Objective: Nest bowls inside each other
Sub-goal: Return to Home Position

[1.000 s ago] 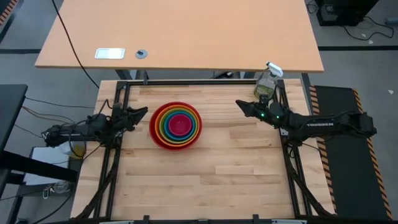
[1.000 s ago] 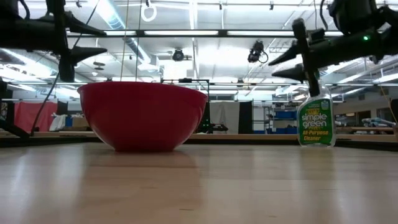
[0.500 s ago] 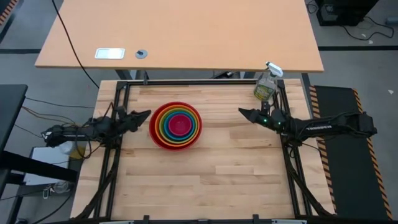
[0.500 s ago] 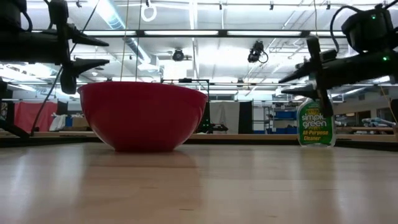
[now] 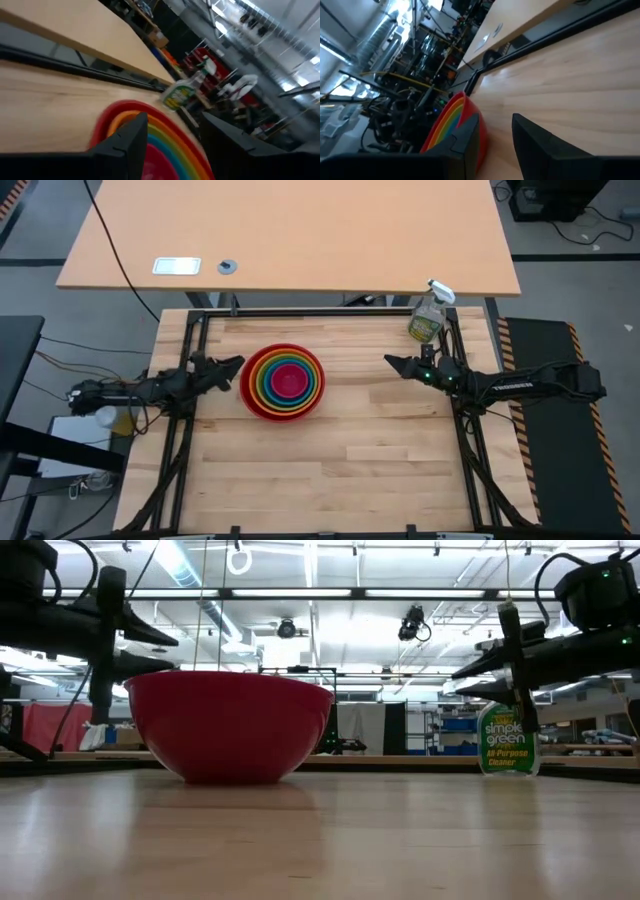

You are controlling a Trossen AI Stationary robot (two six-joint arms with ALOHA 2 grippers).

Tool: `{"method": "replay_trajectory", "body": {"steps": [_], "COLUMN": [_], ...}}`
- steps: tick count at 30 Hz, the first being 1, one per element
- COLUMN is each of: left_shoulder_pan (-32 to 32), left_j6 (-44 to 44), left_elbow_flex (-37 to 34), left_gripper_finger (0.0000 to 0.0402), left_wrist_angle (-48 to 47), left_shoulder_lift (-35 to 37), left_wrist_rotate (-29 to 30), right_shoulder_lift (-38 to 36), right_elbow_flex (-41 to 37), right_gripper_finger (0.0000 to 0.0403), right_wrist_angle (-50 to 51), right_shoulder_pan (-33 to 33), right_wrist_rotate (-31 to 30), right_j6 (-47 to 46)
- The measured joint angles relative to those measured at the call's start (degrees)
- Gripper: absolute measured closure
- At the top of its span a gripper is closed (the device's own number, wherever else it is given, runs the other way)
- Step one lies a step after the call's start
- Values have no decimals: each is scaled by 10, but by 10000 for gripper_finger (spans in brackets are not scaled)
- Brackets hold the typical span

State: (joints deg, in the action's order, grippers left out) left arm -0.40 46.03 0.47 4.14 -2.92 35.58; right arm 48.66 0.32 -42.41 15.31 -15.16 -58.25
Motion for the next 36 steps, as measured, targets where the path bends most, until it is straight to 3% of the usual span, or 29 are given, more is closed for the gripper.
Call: {"method": "replay_trajectory", "body": {"steps": [3, 7, 12, 15, 19, 36], "left_shoulder_pan": [0, 0, 0, 0, 0, 0], "left_j6": [-36, -142, -412, -502, -526, -527], "left_elbow_flex": [0, 0, 0, 0, 0, 0], "left_gripper_finger": [221, 221, 221, 221, 221, 221], "left_wrist_angle": [0, 0, -1, 0, 0, 2], "left_shoulder_lift": [-11, -22, -32, -32, -32, -32], "left_wrist_rotate": [7, 7, 7, 7, 7, 6], "right_shoulder_lift": [0, 0, 0, 1, 1, 1], "right_elbow_flex": [0, 0, 0, 0, 0, 0], "right_gripper_finger": [281, 280, 280, 280, 280, 279], "right_wrist_angle": [3, 32, 73, 71, 71, 70], "right_shoulder_pan": [0, 0, 0, 0, 0, 0], "right_wrist_rotate": [-9, 5, 13, 13, 13, 14], "right_j6": [15, 106, 358, 463, 504, 505]}}
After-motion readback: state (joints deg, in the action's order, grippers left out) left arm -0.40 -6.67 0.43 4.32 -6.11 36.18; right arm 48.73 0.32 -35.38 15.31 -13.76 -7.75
